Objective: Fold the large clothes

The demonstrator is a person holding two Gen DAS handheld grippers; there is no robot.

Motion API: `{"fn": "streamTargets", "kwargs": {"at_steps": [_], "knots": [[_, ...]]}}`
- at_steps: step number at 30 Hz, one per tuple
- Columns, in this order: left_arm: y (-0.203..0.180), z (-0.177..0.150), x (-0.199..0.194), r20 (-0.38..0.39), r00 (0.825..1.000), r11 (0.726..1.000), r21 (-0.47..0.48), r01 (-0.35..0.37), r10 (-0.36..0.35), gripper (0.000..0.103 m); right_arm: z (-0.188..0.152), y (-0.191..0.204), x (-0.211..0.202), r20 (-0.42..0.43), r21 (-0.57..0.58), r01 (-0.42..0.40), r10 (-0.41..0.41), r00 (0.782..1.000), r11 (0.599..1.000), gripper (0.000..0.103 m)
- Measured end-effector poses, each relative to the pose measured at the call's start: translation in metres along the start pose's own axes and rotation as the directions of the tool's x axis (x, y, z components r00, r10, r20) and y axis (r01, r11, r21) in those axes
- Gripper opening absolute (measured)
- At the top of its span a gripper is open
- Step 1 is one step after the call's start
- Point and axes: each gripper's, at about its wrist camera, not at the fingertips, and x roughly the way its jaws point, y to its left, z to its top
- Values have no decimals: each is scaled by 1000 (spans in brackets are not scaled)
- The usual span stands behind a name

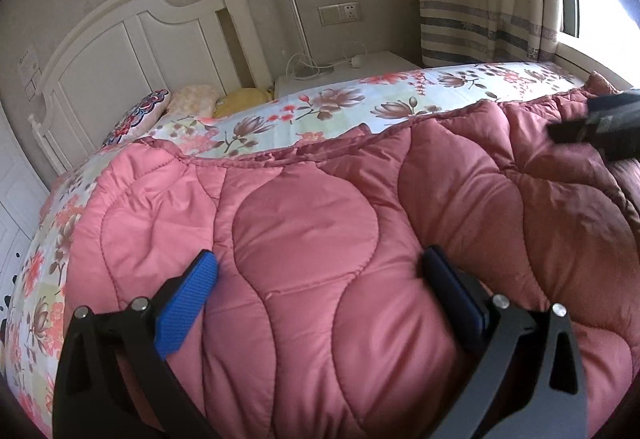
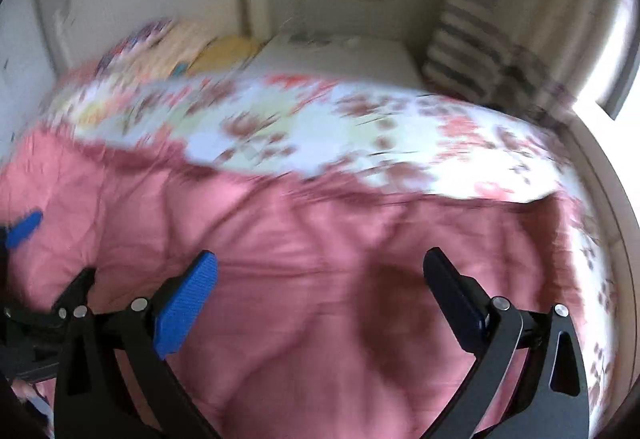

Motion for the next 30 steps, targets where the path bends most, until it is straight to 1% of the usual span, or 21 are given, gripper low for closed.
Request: {"fn": "streamTargets", "kwargs": {"at_steps": [1, 4, 5, 7, 8, 11, 13, 14, 15, 16, 17, 18, 19, 20, 21, 22, 23, 24, 26, 28, 30], "knots": [[1, 0, 0, -1, 1000, 1000, 0, 1, -1, 101, -1, -9, -2, -2, 16, 21, -21, 1000, 1000, 98], [1, 0, 0, -1, 1000, 1000, 0, 3, -3, 101, -6, -46, 4, -42, 46, 147, -145, 989, 988, 98], [0, -1, 0, -1, 1000, 1000, -1, 4, -4, 101, -12, -58, 10, -57, 59, 146, -143, 988, 988, 98], [-1, 0, -1, 1, 1000, 1000, 2, 7, -7, 101, -23, -74, 21, -62, 117, 51, -44, 997, 992, 99], [-2, 0, -1, 0, 1000, 1000, 2, 6, -6, 101, -26, -77, 23, -59, 136, 36, -28, 998, 990, 99], [-2, 4, 0, -42, 999, 1000, 12, 8, -8, 101, -26, -67, 25, -61, 96, 82, -76, 995, 992, 99], [-7, 20, -3, -92, 995, 996, 84, -28, 36, 101, -27, -64, 25, -62, 78, 97, -92, 994, 992, 99], [-11, 28, -8, -79, 994, 990, 127, -63, 74, 101, -27, -65, 25, -60, 81, 93, -89, 994, 992, 99], [-15, 37, -16, -27, 992, 978, 178, -113, 120, 101, -28, -65, 25, -59, 84, 90, -86, 995, 992, 99], [-17, 43, -20, 13, 991, 970, 204, -135, 135, 101, -28, -66, 25, -56, 85, 89, -84, 995, 992, 99], [-15, 50, -18, 33, 991, 967, 219, -131, 127, 101, -29, -67, 25, -55, 83, 91, -86, 995, 992, 99], [-11, 52, -10, 11, 992, 968, 219, -122, 123, 101, -29, -66, 24, -53, 80, 95, -90, 994, 992, 99], [-3, 52, 6, -42, 991, 969, 217, -117, 129, 101, -29, -66, 24, -53, 79, 95, -91, 994, 992, 99], [9, 43, 34, -138, 984, 976, 198, -87, 116, 101, -28, -67, 25, -53, 79, 93, -89, 995, 992, 99], [22, 35, 47, -187, 982, 991, 134, -8, 34, 101, -29, -67, 25, -52, 82, 84, -80, 995, 993, 99], [43, 29, 55, -198, 976, 996, -16, 92, -93, 101, -29, -66, 24, -52, 82, 85, -80, 995, 993, 99], [52, 28, 58, -196, 972, 990, -77, 119, -132, 101, -28, -65, 25, -52, 81, 85, -81, 995, 993, 99], [55, 28, 58, -196, 971, 988, -93, 120, -136, 101, -28, -64, 24, -50, 80, 86, -83, 995, 993, 99], [42, 32, 52, -190, 979, 998, -14, 66, -68, 101, -29, -65, 24, -51, 82, 83, -79, 996, 993, 99], [37, 39, 45, -177, 983, 998, 46, 50, -41, 101, -29, -64, 24, -51, 80, 85, -81, 995, 993, 99], [48, 46, 42, -149, 989, 999, 38, 26, -20, 101, -29, -65, 23, -49, 79, 86, -83, 995, 993, 99]]}}
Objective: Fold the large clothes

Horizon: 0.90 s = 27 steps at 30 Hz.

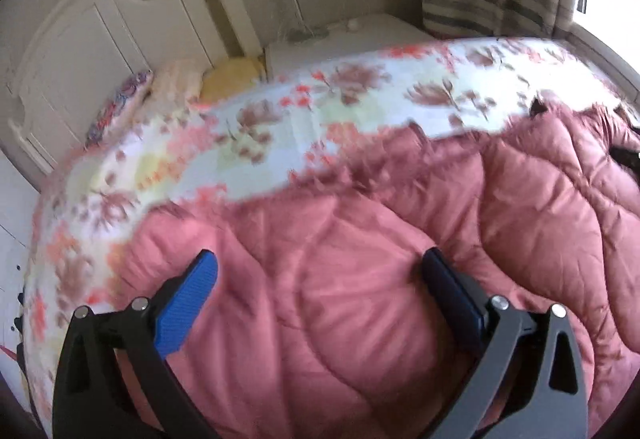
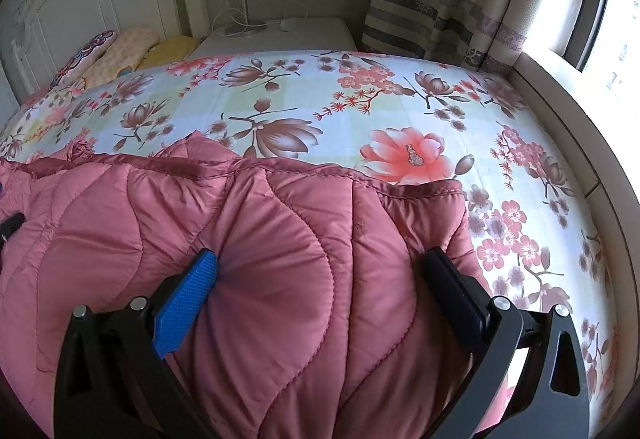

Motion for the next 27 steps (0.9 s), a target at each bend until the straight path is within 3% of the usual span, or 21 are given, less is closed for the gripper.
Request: {"fn": "streamTargets", "kwargs": {"at_steps": [2, 4, 5, 6, 7, 11, 15, 17, 18, 20, 22, 24, 25, 27], "knots": [[25, 3, 6, 0, 999, 996, -81, -40, 40, 101, 0, 0, 0, 1, -1, 2, -2, 1000, 1000, 99], [59, -4, 25, -46, 999, 973, -229, -11, 0, 101, 0, 0, 0, 2, -1, 2, -2, 1000, 1000, 99], [71, -9, 37, -69, 996, 955, -295, 33, -56, 101, 0, 0, 0, 2, -1, 0, 0, 1000, 1000, 99], [87, -18, 50, -70, 980, 901, -409, 143, -187, 101, 0, 0, 0, 4, -1, 1, -1, 1000, 1000, 99], [93, -20, 52, -55, 976, 883, -440, 167, -212, 101, 0, 0, 0, 4, -3, 4, -4, 1000, 1000, 99], [82, -17, 46, -55, 988, 913, -393, 112, -145, 101, 0, 0, 0, 5, 3, -5, 5, 1000, 1000, 99], [80, -18, 41, -50, 992, 914, -397, 85, -114, 101, 1, -2, -1, 7, 8, -14, 14, 1000, 1000, 99], [78, -19, 28, -45, 998, 923, -384, 28, -49, 101, 3, -6, -3, -9, 19, -55, 56, 998, 998, 99], [77, -19, 10, -9, 1000, 930, -366, -20, 18, 100, 3, -10, -8, -6, 37, -85, 85, 996, 996, 99], [66, -20, -29, 119, 989, 945, -324, -40, 83, 100, 0, -13, -26, 31, 70, -131, 129, 991, 989, 98], [49, -22, -61, 221, 973, 963, -268, -5, 66, 101, -7, -3, -49, 84, 56, -208, 203, 976, 976, 99], [18, -27, -93, 309, 951, 986, -166, 24, 29, 101, -16, 25, -74, 120, -44, -248, 252, 960, 968, 99], [0, -29, -102, 326, 945, 995, -101, 25, 10, 101, -20, 39, -80, 121, -97, -256, 267, 956, 962, 98], [-33, -34, -103, 310, 950, 1000, 11, 21, -23, 101, -34, 83, -87, 84, -267, -262, 294, 952, 927, 98]]}}
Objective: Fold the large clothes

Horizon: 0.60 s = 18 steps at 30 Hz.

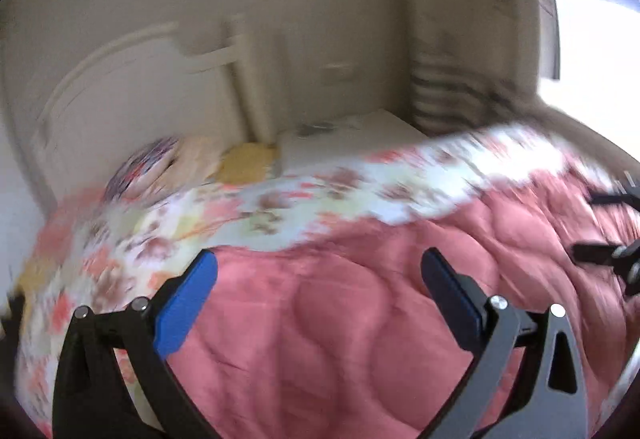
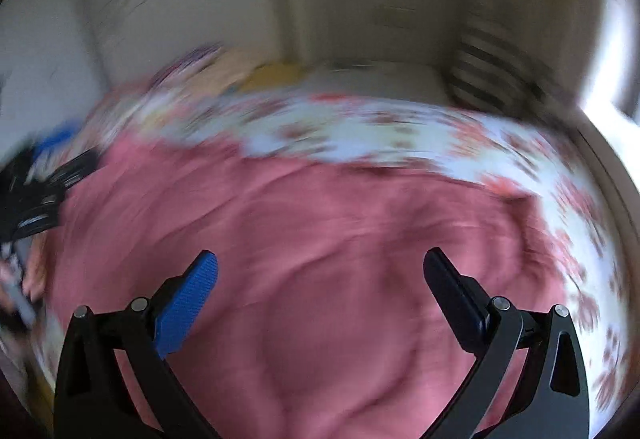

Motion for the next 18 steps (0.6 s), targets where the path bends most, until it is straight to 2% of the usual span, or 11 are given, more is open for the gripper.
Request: {"fn": "streamTargets", "kwargs": {"at_steps": [2, 3, 4, 5, 8, 13, 14, 16, 18], "knots": [[-25, -14, 22, -80, 997, 998, 68, 15, -10, 101, -8, 28, 18, -67, -103, 14, -21, 998, 995, 98], [-32, -22, 38, -129, 992, 997, 80, 21, -11, 101, -12, 36, 27, -80, -127, 39, -50, 996, 991, 99], [-36, -32, 51, -160, 987, 997, 78, 22, -10, 101, -16, 37, 32, -56, -119, 54, -61, 997, 991, 99], [-34, -38, 54, -135, 991, 998, 48, 27, -21, 101, -18, 36, 35, -49, -106, 55, -60, 997, 993, 99], [-26, -36, 56, -147, 988, 999, -3, 51, -51, 101, -19, 27, 37, -49, -63, 19, -22, 999, 998, 99], [-20, -35, 55, -158, 986, 998, -21, 54, -57, 101, -16, 20, 31, -67, -33, -1, -2, 998, 999, 99], [-17, -34, 50, -161, 986, 999, -27, 44, -47, 101, -16, 16, 24, -64, -24, 19, -20, 998, 1000, 98], [-3, -35, 33, -122, 992, 999, -45, -22, 17, 101, -19, 1, 3, -26, 2, 86, -85, 996, 996, 98], [23, -41, 24, -121, 990, 991, -104, -83, 70, 101, -30, -26, -15, -12, 68, 147, -147, 989, 987, 98]]}}
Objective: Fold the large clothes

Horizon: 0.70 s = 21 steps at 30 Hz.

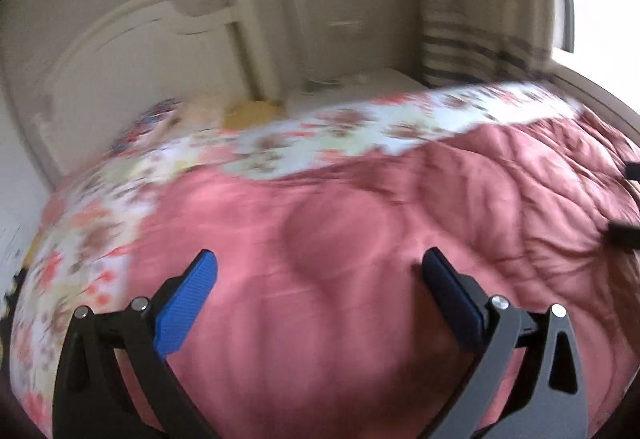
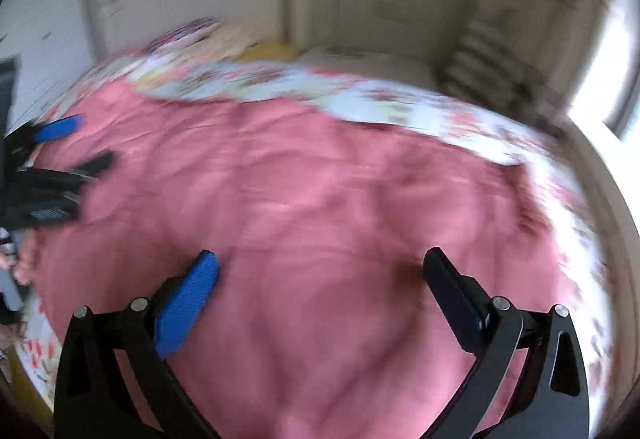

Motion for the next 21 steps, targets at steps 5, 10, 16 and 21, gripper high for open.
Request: {"fn": "streamTargets", "kwargs": {"at_steps": [5, 10, 16, 21], "knots": [[58, -26, 22, -95, 995, 977, -211, -11, -9, 101, -30, -71, 9, -36, 202, -21, 29, 999, 979, 99], [66, -30, 30, -107, 993, 966, -257, 27, -56, 101, -29, -57, 16, -57, 144, 48, -40, 998, 988, 99], [55, -32, -18, -16, 999, 961, -271, -50, 48, 101, -34, -37, -24, 33, 156, 38, -43, 999, 987, 98], [-1, -43, -80, 78, 994, 973, -211, 97, -82, 101, -40, 13, -56, 116, 43, -84, 79, 990, 996, 98]]}}
